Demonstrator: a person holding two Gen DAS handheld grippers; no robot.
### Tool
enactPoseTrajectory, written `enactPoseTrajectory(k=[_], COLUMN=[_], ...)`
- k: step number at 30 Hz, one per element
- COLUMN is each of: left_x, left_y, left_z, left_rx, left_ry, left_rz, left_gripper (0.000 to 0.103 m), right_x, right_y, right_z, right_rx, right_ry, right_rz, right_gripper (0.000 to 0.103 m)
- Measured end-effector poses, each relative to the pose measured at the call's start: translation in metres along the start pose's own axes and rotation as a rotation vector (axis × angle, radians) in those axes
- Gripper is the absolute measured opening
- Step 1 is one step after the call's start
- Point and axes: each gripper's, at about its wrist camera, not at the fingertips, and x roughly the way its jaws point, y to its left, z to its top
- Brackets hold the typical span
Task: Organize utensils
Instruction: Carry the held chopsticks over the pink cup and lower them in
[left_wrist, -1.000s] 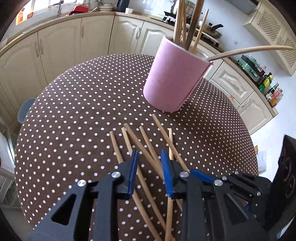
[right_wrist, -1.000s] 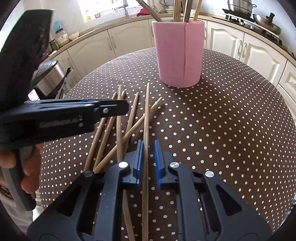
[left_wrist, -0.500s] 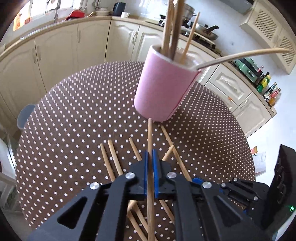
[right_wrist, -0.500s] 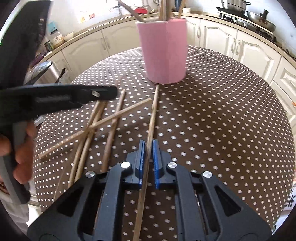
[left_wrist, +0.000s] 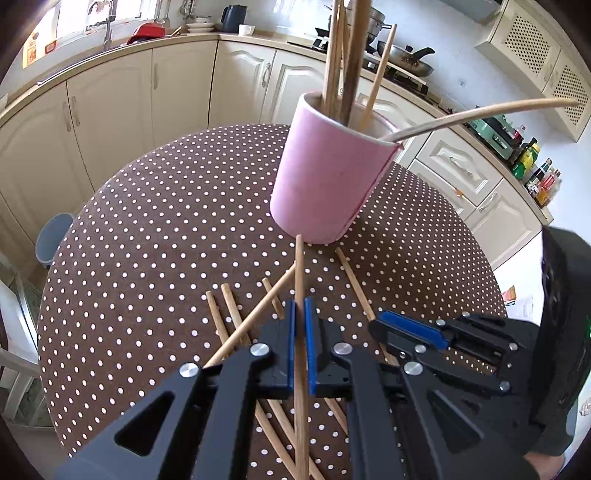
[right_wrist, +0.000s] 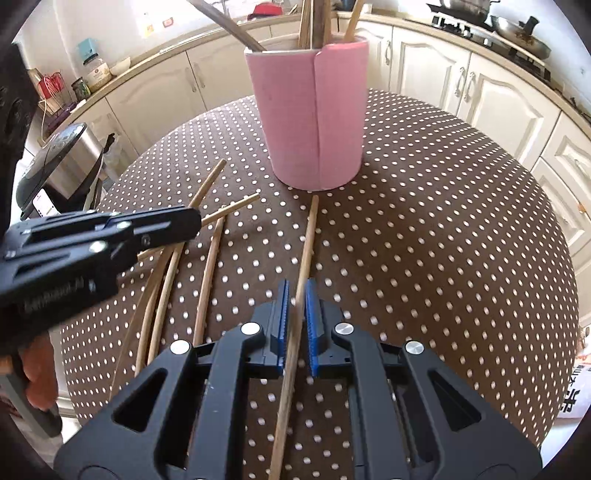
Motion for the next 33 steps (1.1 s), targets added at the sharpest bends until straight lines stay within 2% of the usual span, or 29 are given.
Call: enactPoseTrajectory(k=[2,7,10,19,27,33], left_x=[0.003,0.000,-0.014,-0.090,-0.155,-0.190], left_y=[0.004,0.006,0.004,-0.024,-0.046,-0.054], left_z=[0.002,0.004,0.004,0.013,0.015,0.028], left_rx=[0.000,0.002,0.015,0.100,0.163,0.170], left_ry=[0.004,0.002,-0.025,-0.183,-0.326,-0.458], left_rz=[-0.002,-0.015,-0.027,-0.093,-0.125,-0.085], left_gripper=[0.006,0.006,0.006,0.006,0.006,0.006], right_x=[0.006,0.002,-0.016,-0.118,-0.181,-0.202], right_y=[-0.001,-0.003,-0.007,-0.017,0.003,0.021], right_z=[0.002,0.004,0.004,-0.002,0.001,0.015], right_rx=[-0.006,0.008,0.055,0.088,0.052,0.036], right_ry=[0.030,0.019,-0.039,-0.274,-0.421,-0.510], right_rz=[-0.013,-0.005,0.037,0.121,0.121,0.098], right_gripper=[0.010,0.006,0.006,0.006,0.006,0.006])
